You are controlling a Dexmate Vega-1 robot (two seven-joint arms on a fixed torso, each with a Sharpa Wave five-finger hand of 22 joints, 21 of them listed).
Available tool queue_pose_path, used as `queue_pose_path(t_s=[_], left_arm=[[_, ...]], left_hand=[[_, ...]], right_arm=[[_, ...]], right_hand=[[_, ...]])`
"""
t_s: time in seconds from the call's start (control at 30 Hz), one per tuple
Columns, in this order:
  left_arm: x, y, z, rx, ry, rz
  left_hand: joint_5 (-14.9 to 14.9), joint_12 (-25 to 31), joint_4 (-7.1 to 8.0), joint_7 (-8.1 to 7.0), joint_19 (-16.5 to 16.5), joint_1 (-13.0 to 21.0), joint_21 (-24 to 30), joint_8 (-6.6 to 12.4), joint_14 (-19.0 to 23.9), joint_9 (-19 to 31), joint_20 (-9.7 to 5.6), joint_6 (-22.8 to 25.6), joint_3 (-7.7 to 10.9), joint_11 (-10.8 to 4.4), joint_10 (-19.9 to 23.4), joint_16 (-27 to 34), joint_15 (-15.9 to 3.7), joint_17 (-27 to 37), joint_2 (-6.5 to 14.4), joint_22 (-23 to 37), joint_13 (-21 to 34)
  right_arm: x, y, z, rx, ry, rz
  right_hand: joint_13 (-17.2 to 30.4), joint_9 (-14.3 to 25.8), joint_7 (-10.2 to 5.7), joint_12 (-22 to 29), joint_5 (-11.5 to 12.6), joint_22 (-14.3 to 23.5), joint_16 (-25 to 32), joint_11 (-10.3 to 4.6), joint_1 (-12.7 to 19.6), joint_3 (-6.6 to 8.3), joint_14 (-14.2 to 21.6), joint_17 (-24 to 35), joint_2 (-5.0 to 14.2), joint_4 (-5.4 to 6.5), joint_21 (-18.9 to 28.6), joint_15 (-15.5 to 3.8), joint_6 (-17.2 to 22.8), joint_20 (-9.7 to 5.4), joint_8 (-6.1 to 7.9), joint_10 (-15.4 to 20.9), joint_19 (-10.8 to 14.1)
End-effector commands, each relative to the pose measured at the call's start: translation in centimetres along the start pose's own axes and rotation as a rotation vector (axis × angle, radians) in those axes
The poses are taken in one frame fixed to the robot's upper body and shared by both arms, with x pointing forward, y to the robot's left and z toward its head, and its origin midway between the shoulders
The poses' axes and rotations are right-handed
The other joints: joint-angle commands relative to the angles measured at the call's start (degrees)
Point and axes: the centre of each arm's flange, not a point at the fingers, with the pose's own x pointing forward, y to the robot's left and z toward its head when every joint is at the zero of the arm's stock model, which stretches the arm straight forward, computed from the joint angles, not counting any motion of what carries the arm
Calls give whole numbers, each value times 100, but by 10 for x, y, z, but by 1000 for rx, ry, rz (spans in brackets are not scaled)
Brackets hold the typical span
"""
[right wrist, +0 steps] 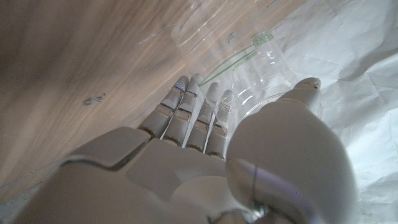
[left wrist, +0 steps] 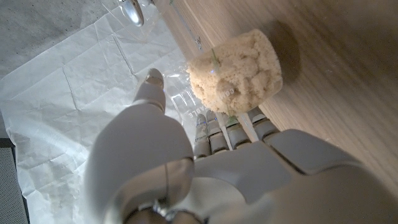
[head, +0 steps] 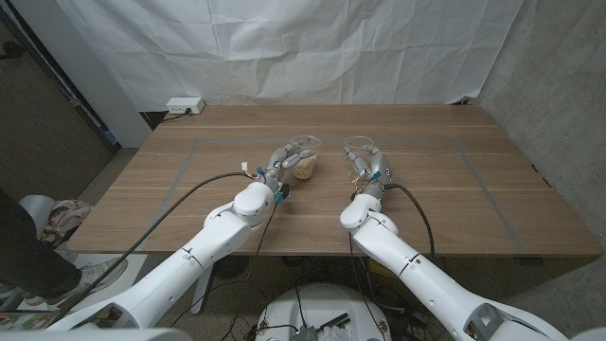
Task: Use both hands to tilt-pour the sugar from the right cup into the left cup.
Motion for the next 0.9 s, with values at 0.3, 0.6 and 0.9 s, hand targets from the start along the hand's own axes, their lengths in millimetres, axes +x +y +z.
queue_pose_path(t_s=[0.3,0.6,0.9], left_arm=[[0,4,10,31,-28,-73],[-1,6,13,41,-35,-101],[0,8,15,46,-34,-130]], left_hand=[[23,-145,18,168,-241,-7,-74,-146,-364,18,36,-541,17,169,-541,-140,123,16,-5,21,4],[26,-211,39,367,-559,-84,-193,-226,-996,-5,113,-1326,-13,439,-1231,-280,405,19,-25,30,19],[25,-227,71,592,-1070,-179,-378,-242,-1827,-48,239,-2231,-14,723,-2117,-330,734,5,3,55,40]], right_arm=[[-1,-7,-6,29,-9,105],[1,-9,-7,37,-9,173],[1,-9,-8,33,-10,196]], right_hand=[[-146,-40,208,-435,32,1,6,204,-261,-10,-480,-314,-146,140,-24,-370,-809,169,-416,-578,-91],[-293,-129,444,-875,22,-16,15,432,-635,1,-1094,-580,-295,318,-152,-7,-1801,472,-958,-1229,-354],[-369,-180,510,-1138,24,-26,4,539,-829,14,-1520,-702,-342,408,-259,197,-2210,663,-1124,-1618,-578]])
